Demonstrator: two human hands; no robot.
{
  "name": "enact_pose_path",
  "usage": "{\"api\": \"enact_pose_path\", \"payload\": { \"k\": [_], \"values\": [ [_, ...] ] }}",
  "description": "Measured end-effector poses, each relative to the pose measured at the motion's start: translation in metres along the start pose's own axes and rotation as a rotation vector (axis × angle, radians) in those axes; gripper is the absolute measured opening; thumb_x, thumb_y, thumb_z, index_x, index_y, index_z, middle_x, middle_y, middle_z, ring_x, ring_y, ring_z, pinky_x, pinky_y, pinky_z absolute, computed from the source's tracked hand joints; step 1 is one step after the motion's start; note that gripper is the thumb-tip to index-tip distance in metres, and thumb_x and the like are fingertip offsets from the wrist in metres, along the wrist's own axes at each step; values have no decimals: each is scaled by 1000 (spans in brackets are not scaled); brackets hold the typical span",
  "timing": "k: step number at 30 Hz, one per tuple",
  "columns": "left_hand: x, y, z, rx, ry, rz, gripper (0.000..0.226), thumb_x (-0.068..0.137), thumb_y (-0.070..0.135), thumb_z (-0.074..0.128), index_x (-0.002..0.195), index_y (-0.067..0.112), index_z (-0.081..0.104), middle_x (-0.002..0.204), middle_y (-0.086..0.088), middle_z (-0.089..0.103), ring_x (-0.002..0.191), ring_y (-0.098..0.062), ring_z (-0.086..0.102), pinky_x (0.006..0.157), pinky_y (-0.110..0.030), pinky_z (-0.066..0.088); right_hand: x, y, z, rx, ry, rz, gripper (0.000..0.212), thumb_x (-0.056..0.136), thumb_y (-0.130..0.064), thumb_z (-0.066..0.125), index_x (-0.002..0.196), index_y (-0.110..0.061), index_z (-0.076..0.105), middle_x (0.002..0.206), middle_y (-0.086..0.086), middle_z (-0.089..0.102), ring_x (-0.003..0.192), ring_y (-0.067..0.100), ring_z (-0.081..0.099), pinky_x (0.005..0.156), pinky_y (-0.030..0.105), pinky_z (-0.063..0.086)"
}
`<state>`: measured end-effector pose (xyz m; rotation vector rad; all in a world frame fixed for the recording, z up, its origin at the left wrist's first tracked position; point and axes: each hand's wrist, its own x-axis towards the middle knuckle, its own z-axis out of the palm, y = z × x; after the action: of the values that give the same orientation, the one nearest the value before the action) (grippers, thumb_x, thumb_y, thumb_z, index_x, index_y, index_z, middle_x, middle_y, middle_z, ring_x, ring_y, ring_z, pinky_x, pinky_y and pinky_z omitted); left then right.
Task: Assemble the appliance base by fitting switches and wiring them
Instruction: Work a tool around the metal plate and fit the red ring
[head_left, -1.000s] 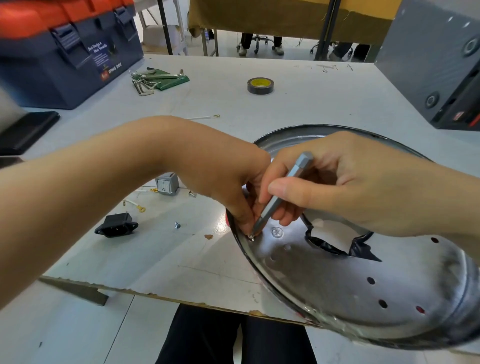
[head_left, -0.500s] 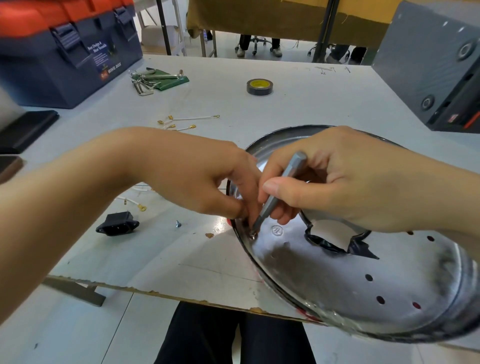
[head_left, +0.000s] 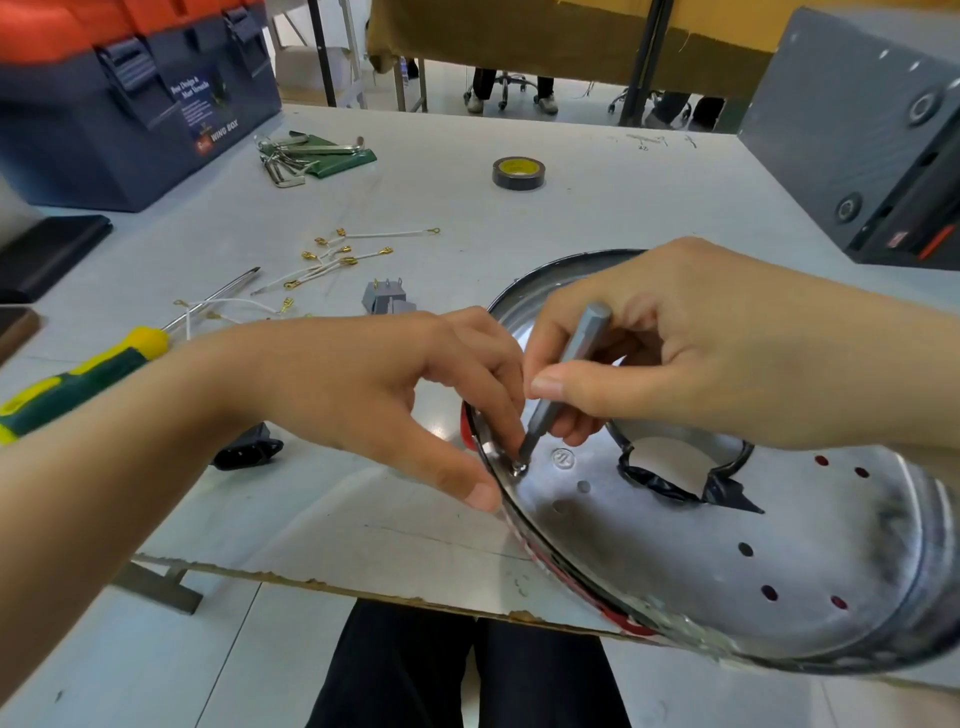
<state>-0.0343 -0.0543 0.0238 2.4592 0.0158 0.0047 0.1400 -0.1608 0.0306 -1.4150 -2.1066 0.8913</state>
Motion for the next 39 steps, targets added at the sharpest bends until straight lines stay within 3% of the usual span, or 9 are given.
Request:
{"api": "enact_pose_path", "payload": {
  "k": [3, 6, 13, 14, 16, 20, 23, 33, 39],
  "values": [
    [-1, -4, 3, -39, -23, -13, 36, 77, 56, 69, 101, 29, 72, 114, -1, 63, 128, -29, 41, 102, -46, 39, -1, -5, -5, -6, -52, 105, 13, 77, -32, 64, 75, -45, 67, 55, -19, 65, 49, -6, 60, 56, 19, 50],
    [-1, -4, 4, -54, -11, -14, 35, 77, 56, 68, 99, 29, 71, 114, -2, 63, 128, -29, 41, 102, -46, 38, -1, -29, -15, -106, 45, 70, 9, 83, -20, 68, 86, -26, 63, 67, -11, 70, 53, 2, 66, 55, 22, 56],
    [-5, 8, 3, -108, -41, -80, 30, 75, 41, 73, 99, 23, 72, 112, 11, 63, 125, -9, 41, 103, -27, 33, 7, -62, -25, -616, -49, 43, 38, 72, -57, 36, 61, -22, 46, 53, -27, 56, 58, -17, 49, 61, 13, 38],
    [-6, 10, 3, -101, -30, -94, 30, 73, 39, 74, 99, 24, 72, 113, 11, 62, 125, -8, 41, 104, -26, 32, 7, -62, -25, -671, -22, 35, 41, 71, -58, 32, 60, -21, 45, 53, -13, 57, 62, -17, 46, 59, 16, 37],
    [-5, 15, 2, -92, -36, -111, 30, 73, 36, 73, 101, 24, 72, 114, 13, 61, 125, -6, 41, 105, -26, 32, 7, -63, -25, -698, -19, 34, 43, 72, -58, 32, 63, -20, 49, 46, 0, 48, 63, -14, 46, 59, 18, 36],
    [-5, 19, 1, -81, -30, -122, 36, 73, 32, 76, 107, 21, 70, 112, 11, 64, 120, -2, 46, 103, -27, 37, 2, -65, -29, -586, -150, 41, 18, 78, -45, 47, 80, -29, 55, 77, -32, 55, 73, -15, 49, 70, 5, 36],
    [-5, 18, 3, -58, -22, -126, 40, 72, 36, 72, 109, 20, 69, 113, 7, 64, 121, -4, 45, 103, -27, 37, 5, -60, -29, -583, -130, 17, 13, 84, -36, 57, 79, -24, 60, 59, -13, 58, 69, -6, 56, 64, 7, 38],
    [-6, 15, 2, -107, -20, -122, 32, 77, 34, 72, 106, 21, 67, 115, 15, 59, 121, 1, 46, 102, -18, 35, 9, -60, -27, -558, -137, 61, 16, 86, -29, 65, 73, -23, 57, 62, -11, 62, 56, -3, 58, 62, 19, 49],
    [-6, 13, 2, -62, -21, -120, 38, 77, 38, 71, 108, 17, 67, 118, 10, 60, 126, -6, 42, 104, -30, 35, 10, -64, -25, -665, -136, 57, 43, 75, -58, 36, 63, -22, 56, 47, -29, 52, 52, -4, 53, 58, 14, 42]
  ]
}}
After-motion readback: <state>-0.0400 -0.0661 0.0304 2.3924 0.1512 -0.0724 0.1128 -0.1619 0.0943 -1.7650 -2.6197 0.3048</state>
